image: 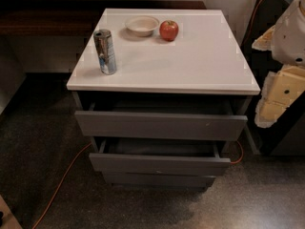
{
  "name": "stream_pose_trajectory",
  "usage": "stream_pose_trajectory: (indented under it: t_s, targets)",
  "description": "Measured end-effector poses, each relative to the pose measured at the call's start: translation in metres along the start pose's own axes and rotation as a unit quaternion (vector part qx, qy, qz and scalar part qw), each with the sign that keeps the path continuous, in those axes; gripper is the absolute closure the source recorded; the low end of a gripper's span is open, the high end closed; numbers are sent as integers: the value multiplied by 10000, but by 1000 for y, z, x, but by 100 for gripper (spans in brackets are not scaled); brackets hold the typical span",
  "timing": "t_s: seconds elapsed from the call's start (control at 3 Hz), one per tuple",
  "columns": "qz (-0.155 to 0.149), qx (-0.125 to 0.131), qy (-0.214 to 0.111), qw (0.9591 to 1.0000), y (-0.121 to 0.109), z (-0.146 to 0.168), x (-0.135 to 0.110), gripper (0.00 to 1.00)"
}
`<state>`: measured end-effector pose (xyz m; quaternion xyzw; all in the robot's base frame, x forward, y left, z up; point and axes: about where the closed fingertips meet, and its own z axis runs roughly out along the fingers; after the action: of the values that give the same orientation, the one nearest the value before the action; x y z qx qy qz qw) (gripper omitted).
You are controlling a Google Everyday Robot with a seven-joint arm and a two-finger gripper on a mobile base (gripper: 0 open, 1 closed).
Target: Place redbull can into middle drawer
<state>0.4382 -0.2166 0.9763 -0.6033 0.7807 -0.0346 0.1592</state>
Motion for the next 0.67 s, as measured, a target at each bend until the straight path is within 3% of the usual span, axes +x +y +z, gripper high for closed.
stream_pose_trajectory:
  t_s: [0.67]
  targets:
    - [49,-113,-32,9999,3,8,-2,0]
